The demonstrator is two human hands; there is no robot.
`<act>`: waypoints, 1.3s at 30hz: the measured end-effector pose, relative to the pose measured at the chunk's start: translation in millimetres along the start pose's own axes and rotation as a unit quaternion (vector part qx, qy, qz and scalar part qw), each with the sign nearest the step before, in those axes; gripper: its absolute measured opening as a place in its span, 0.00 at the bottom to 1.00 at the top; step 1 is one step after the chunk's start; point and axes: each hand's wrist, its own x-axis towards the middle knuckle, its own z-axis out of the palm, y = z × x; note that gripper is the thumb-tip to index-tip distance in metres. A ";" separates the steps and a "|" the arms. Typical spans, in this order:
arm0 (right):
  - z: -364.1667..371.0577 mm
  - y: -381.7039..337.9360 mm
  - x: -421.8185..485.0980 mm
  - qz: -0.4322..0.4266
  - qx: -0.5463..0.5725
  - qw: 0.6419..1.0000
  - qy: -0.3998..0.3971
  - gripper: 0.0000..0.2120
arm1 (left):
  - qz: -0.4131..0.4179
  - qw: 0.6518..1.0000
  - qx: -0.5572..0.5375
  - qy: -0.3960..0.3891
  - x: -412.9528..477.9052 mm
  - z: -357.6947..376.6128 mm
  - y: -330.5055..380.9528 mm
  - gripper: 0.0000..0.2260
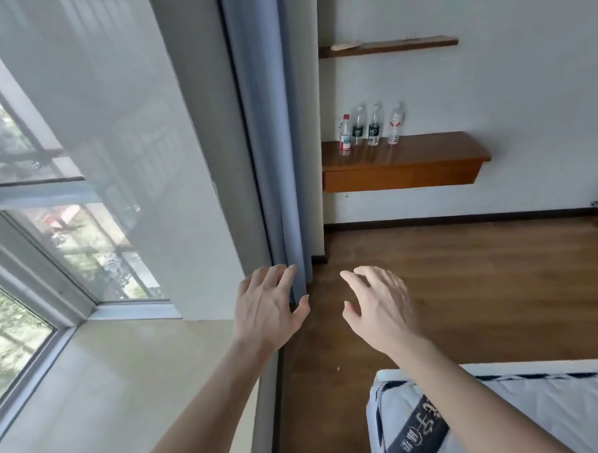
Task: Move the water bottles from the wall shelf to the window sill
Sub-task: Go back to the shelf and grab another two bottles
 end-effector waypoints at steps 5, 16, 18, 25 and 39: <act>27.1 23.3 57.2 0.015 -0.026 0.999 -0.015 0.22 | 0.020 1.000 -0.014 -0.007 68.5 31.1 -7.3 0.24; 66.5 50.8 215.4 0.077 -0.078 0.994 -0.029 0.24 | 0.109 0.993 -0.033 -0.017 258.7 92.4 -43.1 0.25; 67.3 60.3 233.1 0.094 -0.087 0.991 -0.024 0.24 | 0.119 0.992 -0.047 -0.018 285.3 100.5 -38.6 0.24; 74.0 98.3 282.8 0.145 -0.107 0.983 -0.021 0.23 | 0.144 0.987 -0.059 -0.043 357.6 127.2 -23.1 0.27; 122.8 246.2 422.3 0.197 -0.111 0.974 -0.023 0.26 | 0.144 0.982 -0.095 -0.071 534.9 222.1 65.7 0.29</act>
